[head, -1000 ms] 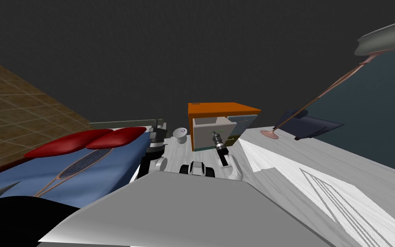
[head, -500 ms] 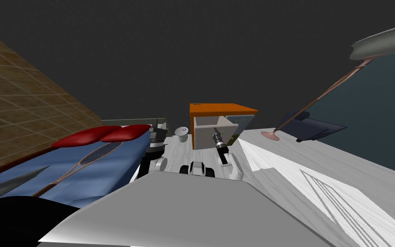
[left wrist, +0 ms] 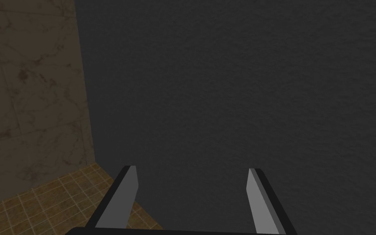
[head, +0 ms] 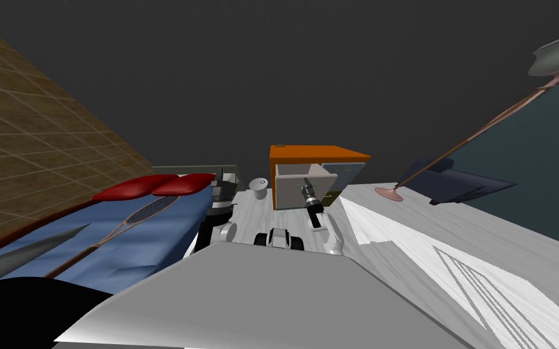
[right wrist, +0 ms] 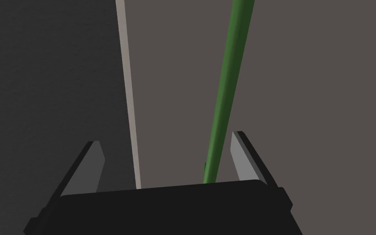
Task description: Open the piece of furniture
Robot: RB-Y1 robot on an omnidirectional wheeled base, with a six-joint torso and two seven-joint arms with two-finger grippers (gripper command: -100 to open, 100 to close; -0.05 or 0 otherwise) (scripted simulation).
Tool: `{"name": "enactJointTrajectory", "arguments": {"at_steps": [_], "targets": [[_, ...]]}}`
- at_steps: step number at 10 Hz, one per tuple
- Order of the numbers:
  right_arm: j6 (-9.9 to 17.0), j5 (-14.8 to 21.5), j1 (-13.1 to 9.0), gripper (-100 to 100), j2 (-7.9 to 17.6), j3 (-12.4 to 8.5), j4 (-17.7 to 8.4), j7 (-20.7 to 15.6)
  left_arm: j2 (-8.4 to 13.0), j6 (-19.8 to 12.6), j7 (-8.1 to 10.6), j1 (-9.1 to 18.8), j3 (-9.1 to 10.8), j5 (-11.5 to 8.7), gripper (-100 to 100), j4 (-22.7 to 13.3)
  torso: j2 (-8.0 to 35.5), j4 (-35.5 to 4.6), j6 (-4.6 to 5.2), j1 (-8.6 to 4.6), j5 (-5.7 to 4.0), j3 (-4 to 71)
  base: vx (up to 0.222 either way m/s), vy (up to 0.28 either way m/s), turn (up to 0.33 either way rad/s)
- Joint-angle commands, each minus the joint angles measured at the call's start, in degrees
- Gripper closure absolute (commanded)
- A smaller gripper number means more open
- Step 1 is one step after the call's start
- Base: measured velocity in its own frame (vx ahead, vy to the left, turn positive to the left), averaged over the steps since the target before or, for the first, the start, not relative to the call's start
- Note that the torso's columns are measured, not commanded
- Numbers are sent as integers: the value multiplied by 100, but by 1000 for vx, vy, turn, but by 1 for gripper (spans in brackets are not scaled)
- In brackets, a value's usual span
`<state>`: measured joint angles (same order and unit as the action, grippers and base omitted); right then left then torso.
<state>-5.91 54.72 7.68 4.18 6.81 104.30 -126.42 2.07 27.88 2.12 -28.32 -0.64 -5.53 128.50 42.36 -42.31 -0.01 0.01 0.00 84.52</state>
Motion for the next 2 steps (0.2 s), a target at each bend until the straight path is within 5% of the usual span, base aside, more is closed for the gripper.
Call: {"name": "enactJointTrajectory", "arguments": {"at_steps": [1, 2], "targets": [[345, 51, -69, -100, 104, 104, 140, 129, 0, 0, 0, 0, 0, 0, 0, 0, -4, 1, 0, -4, -1, 2, -32, -30, 48], [551, 86, -125, -100, 163, 166, 217, 204, 0, 0, 0, 0, 0, 0, 0, 0, -10, 3, 2, -1, -1, 6, -36, -28, 76]]}}
